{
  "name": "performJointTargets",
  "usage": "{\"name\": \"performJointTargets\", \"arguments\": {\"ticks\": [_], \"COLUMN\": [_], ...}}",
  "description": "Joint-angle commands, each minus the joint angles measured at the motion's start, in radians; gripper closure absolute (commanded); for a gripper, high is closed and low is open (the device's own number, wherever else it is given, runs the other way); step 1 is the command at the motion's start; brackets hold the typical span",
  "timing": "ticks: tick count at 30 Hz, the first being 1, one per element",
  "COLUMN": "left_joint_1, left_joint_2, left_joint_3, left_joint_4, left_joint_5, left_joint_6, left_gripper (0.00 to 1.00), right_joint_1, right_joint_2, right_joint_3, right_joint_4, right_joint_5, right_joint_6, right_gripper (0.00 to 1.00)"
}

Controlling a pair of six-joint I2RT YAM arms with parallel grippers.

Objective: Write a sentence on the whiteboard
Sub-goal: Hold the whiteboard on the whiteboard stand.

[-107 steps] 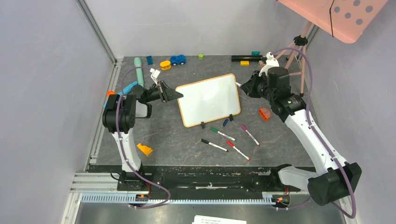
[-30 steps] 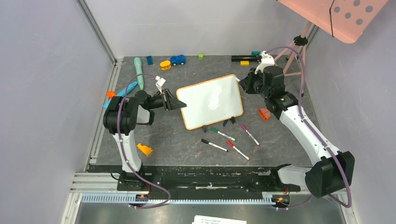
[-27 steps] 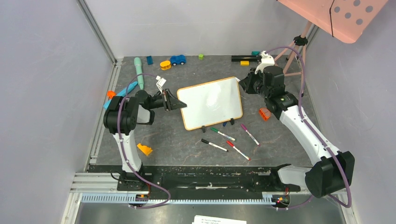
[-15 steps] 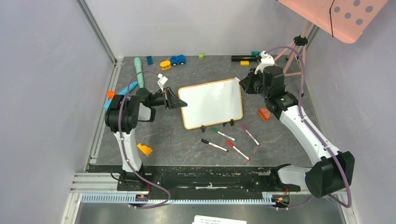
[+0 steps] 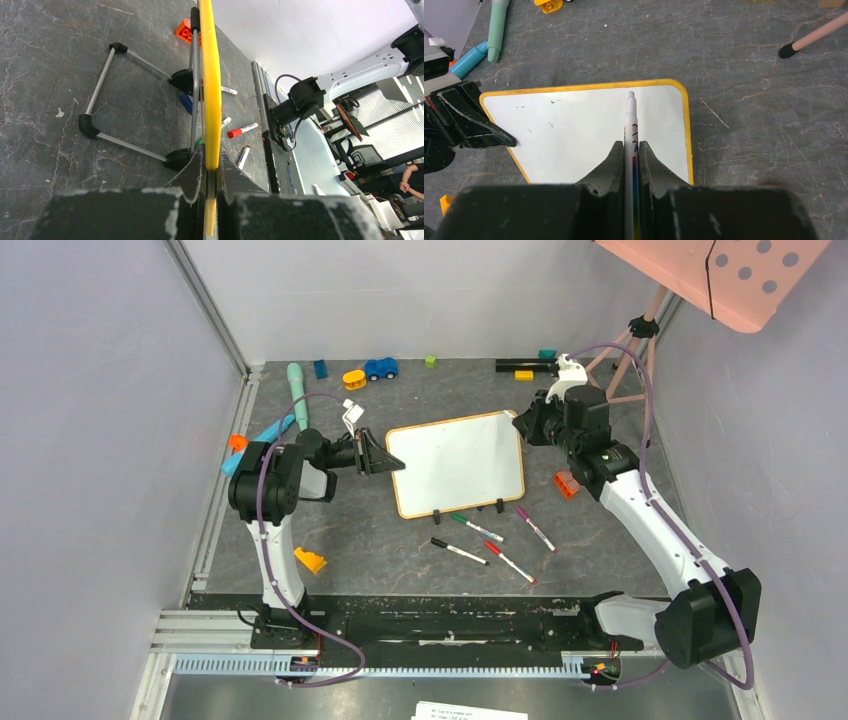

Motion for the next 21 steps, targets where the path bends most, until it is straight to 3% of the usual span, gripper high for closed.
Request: {"name": "performJointTargets", "arguments": {"ticks": [1, 11, 18, 21], "left_joint_1": [-0.002, 0.000, -0.002, 0.001], "left_joint_2": [-0.014, -0.036, -0.039, -0.044], "left_joint_3": [-0.006, -0.029, -0.023, -0.032], "left_joint_4": [0.066, 0.066, 0.066, 0.066], "left_joint_5": [-0.005, -0.032, 0.002, 0.016], "left_joint_6": [0.007, 0.038, 0.058, 0.070], "left_gripper": [0.98, 0.93, 0.62, 0.54], "right_joint_1": [-0.001, -0.001, -0.001, -0.001], "right_joint_2": [-0.054, -0.108, -0.110, -0.096], "right_joint_3": [-0.014, -0.039, -0.039, -0.029], "right_joint_4": [0.052, 0.045, 0.045, 0.045], "right_joint_5": [-0.015, 0.005, 0.017, 0.013], "right_joint_6": [-0.016, -0.020, -0.034, -0.036], "right_gripper": [1.00, 1.00, 1.00, 1.00]}}
